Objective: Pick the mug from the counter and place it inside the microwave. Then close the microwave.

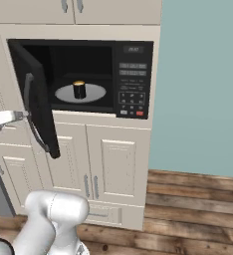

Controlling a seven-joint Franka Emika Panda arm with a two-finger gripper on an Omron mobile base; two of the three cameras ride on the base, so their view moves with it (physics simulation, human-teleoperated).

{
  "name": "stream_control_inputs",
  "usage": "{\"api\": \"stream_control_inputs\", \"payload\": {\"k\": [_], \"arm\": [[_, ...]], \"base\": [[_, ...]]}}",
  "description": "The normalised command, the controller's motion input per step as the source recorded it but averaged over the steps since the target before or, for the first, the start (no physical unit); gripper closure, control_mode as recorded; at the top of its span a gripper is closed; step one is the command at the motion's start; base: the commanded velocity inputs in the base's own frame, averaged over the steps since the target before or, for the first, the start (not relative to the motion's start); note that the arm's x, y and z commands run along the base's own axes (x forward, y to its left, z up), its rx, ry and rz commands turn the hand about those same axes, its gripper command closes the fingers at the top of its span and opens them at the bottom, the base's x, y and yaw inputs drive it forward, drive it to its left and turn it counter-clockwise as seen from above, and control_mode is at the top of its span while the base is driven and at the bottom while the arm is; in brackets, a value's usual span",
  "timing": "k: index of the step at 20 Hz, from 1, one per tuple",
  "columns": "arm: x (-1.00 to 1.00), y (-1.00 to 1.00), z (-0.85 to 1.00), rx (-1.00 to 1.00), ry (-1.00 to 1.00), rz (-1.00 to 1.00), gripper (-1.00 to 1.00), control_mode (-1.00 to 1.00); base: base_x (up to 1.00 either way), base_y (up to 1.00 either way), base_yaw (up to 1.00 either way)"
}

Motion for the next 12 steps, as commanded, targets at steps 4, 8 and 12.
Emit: {"api": "stream_control_inputs", "payload": {"k": [4,8,12], "arm": [[0.60,-0.24,0.00,0.00,0.00,0.08,-1.00,-1.00],[0.62,-0.31,0.11,0.00,0.00,0.05,-1.00,-1.00],[0.58,-0.36,0.22,0.00,0.00,0.01,-1.00,-1.00]], "base": [[0.00,0.00,0.00],[0.00,0.00,0.00],[0.00,0.00,0.00]]}}
